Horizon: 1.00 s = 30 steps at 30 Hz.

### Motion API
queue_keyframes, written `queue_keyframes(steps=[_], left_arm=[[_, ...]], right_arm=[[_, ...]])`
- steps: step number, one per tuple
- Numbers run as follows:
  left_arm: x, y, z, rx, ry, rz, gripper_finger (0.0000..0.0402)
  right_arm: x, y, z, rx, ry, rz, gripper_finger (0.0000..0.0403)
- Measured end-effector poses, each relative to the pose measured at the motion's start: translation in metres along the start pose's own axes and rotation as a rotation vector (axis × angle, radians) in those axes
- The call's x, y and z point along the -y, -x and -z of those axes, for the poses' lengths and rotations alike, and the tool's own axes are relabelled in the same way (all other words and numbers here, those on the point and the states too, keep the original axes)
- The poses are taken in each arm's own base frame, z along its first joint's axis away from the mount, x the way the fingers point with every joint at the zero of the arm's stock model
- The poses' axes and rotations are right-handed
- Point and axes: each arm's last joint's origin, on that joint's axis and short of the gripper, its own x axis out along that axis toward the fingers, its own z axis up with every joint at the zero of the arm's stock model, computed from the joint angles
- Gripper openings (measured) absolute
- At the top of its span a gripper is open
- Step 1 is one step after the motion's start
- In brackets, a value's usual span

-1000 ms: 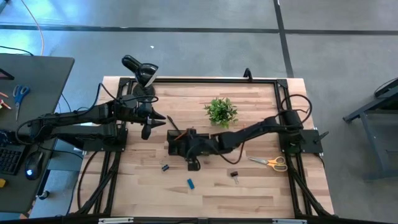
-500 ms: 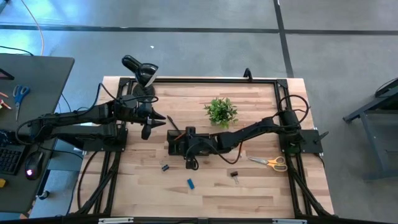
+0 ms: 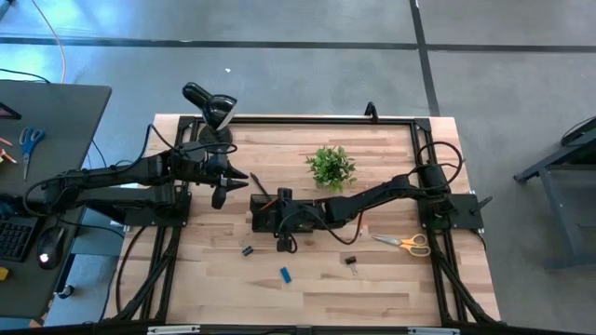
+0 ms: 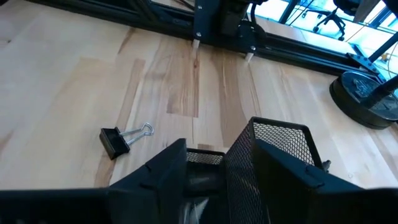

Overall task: Pick and place office supplies into organizer
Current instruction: Put the black binder clip into the black desk organizer, then put the black pen into the black desk organizer

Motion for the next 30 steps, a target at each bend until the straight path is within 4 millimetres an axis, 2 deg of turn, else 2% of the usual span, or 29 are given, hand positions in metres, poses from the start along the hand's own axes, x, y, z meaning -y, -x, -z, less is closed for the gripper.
queue_keyframes(steps=[9, 15, 30], left_arm=[[0.000, 0.000, 0.000, -0.004, 0.001, -0.001, 0.0106], [0.000, 0.000, 0.002, -0.017, -0.001, -0.002, 0.0106], [-0.001, 0.000, 0.005, -0.056, -0.037, -0.021, 0.0106]], right_arm=[[0.003, -0.001, 0.001, -0.003, -0.007, 0.000, 0.0194], [0.000, -0.001, 0.000, 0.011, -0.010, -0.107, 0.0193], [-0.009, 0.002, 0.000, 0.017, 0.022, -0.178, 0.0176]])
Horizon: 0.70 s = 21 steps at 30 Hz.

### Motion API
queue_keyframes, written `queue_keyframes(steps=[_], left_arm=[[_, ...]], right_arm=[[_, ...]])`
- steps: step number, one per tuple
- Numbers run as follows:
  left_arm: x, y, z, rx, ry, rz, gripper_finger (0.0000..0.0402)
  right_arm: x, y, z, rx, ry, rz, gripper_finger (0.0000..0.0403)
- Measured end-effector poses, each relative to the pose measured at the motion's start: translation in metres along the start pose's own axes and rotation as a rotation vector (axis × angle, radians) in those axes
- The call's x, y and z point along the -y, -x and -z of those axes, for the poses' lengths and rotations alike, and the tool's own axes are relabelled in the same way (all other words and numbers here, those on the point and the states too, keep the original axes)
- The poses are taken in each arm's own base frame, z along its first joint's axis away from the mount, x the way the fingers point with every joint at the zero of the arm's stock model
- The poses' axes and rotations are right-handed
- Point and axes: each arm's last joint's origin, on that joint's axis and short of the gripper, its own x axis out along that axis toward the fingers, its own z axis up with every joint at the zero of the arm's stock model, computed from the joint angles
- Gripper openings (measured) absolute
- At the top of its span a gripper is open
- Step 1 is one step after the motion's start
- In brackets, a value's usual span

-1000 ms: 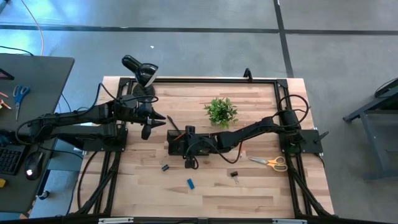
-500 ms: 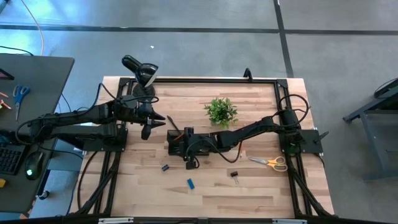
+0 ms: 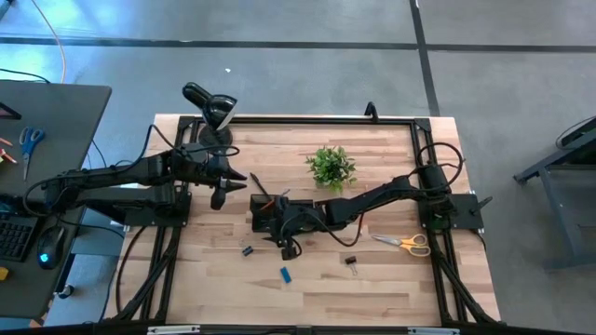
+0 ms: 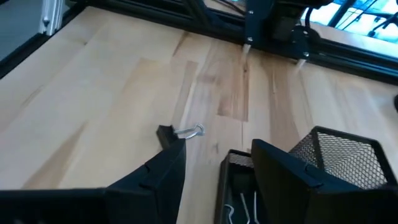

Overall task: Pick and place office supplies into organizer
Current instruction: Put the black pen into the black desk organizer

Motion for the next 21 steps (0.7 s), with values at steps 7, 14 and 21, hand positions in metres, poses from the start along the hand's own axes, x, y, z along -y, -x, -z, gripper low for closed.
queue_keyframes(steps=[7, 14, 21], left_arm=[[-0.006, 0.001, 0.004, -0.032, 0.019, -0.209, 0.0106], [-0.012, 0.001, 0.009, -0.039, 0.061, -0.417, 0.0106], [-0.015, -0.008, 0.025, -0.105, -0.050, -0.389, 0.0106]], right_arm=[[0.004, 0.006, -0.030, 0.031, 0.011, 0.046, 0.0176], [0.008, 0.027, -0.072, -0.105, 0.047, 0.049, 0.0177], [0.013, 0.050, -0.095, -0.219, 0.016, 0.024, 0.0176]])
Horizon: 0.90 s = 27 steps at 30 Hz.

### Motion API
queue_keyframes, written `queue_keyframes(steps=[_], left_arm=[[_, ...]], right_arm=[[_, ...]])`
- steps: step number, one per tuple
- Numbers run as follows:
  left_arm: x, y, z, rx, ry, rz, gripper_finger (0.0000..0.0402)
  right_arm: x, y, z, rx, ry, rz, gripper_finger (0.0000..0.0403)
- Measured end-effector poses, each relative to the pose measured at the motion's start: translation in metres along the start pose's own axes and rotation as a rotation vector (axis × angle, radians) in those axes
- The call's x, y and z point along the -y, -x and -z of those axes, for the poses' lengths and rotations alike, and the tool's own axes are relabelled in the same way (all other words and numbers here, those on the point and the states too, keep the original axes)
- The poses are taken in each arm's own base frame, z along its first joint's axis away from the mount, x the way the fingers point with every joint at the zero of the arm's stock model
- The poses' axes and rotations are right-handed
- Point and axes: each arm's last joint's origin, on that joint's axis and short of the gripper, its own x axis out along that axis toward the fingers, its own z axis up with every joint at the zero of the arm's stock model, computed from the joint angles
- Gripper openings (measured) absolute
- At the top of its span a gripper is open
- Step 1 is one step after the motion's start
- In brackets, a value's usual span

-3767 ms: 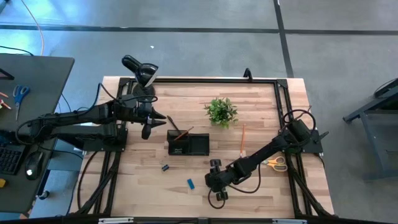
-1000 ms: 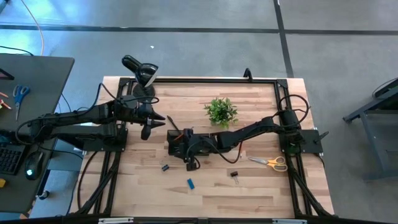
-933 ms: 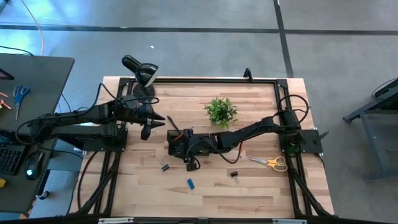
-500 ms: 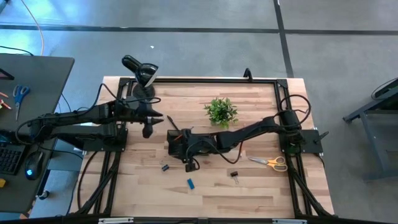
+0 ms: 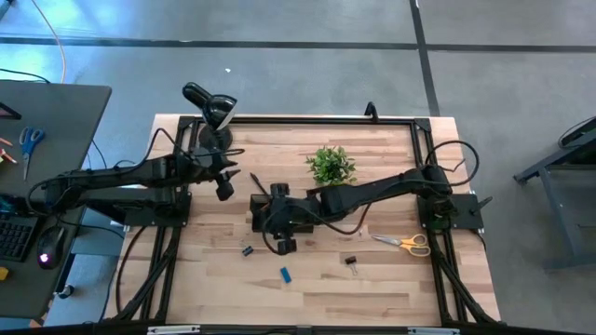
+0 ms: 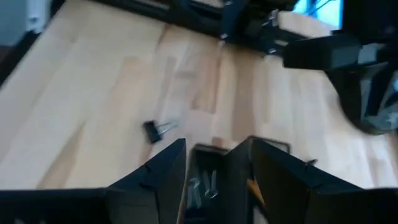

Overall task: Pick and place office supplies into organizer
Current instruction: Put the black pen into the black desk organizer

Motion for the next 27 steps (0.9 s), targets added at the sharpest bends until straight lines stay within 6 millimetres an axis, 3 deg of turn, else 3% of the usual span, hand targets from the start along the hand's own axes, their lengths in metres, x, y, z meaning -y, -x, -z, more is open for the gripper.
queue_keyframes(steps=[5, 13, 18, 27], left_arm=[[0.005, -0.002, -0.006, 0.064, -0.053, 0.132, 0.0106], [0.006, -0.010, -0.017, 0.152, -0.109, 0.126, 0.0106], [0.008, -0.023, -0.020, 0.142, -0.152, 0.083, 0.0106], [0.007, -0.036, -0.025, 0.202, -0.243, 0.241, 0.0106]], right_arm=[[-0.002, 0.006, -0.004, 0.001, -0.056, -0.092, 0.0176], [0.005, 0.019, -0.007, 0.003, -0.067, 0.011, 0.0162], [0.013, 0.029, -0.013, 0.053, -0.071, -0.035, 0.0137], [0.014, 0.029, -0.010, 0.030, -0.119, -0.044, 0.0117]])
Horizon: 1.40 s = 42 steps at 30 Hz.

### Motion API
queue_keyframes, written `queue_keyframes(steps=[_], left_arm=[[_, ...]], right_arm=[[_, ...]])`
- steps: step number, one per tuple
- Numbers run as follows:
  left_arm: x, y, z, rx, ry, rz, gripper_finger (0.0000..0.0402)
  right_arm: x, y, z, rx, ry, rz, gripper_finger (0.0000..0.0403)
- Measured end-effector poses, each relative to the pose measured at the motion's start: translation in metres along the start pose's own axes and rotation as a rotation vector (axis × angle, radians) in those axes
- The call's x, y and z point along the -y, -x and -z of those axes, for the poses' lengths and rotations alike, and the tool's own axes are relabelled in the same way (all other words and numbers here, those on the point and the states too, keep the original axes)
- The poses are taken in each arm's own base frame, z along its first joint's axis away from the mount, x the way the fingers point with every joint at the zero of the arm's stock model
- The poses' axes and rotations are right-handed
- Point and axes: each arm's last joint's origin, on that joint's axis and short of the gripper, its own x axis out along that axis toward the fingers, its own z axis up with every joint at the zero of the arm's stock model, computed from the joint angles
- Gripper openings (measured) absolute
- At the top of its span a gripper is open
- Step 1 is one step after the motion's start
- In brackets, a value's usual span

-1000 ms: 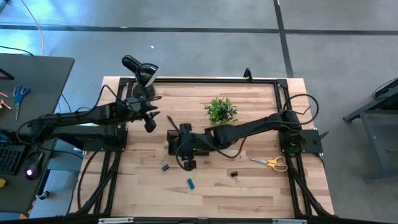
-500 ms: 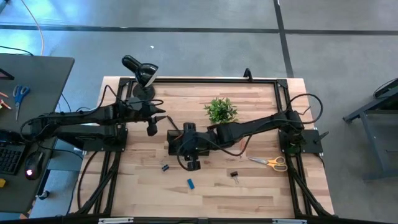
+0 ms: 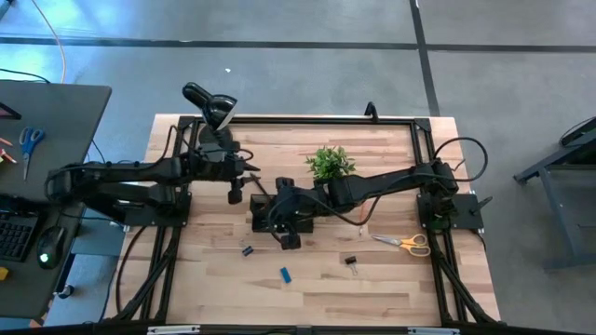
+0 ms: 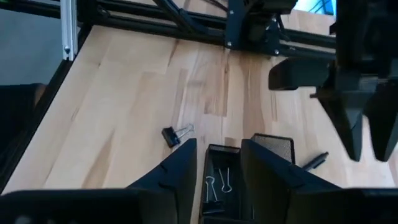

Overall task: Pick and place office supplies into organizer
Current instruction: Put the black pen into the black desk organizer

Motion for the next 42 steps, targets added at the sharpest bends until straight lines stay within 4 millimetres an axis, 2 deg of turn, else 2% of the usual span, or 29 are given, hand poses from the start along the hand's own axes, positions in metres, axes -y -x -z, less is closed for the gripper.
queue_keyframes(steps=[4, 8, 14, 20, 25, 30, 36, 42], left_arm=[[-0.016, 0.002, 0.009, -0.012, 0.025, 0.007, 0.0106], [-0.031, 0.002, 0.030, 0.002, 0.062, 0.030, 0.0106], [-0.044, -0.005, 0.050, 0.095, 0.099, 0.170, 0.0106], [-0.049, -0.025, 0.071, -0.060, 0.076, 0.101, 0.0106], [-0.057, -0.037, 0.072, -0.163, 0.111, 0.057, 0.0106], [-0.055, -0.038, 0.076, -0.230, 0.131, 0.083, 0.0106], [-0.055, -0.038, 0.076, -0.226, 0.127, 0.087, 0.0106], [-0.042, -0.042, 0.075, -0.272, 0.034, 0.128, 0.0106]], right_arm=[[-0.010, 0.001, 0.002, -0.019, -0.022, 0.034, 0.0117], [-0.024, 0.006, 0.001, -0.013, -0.055, 0.045, 0.0117], [-0.048, 0.016, -0.001, 0.013, -0.052, 0.032, 0.0117], [-0.056, 0.017, 0.000, 0.012, -0.037, 0.018, 0.0117], [-0.055, 0.017, 0.002, -0.006, -0.037, 0.021, 0.0117], [-0.055, 0.017, 0.007, -0.055, -0.042, 0.043, 0.0117], [-0.055, 0.017, 0.007, -0.059, -0.044, 0.048, 0.0117], [-0.054, 0.017, 0.008, -0.071, -0.039, 0.050, 0.0117]])
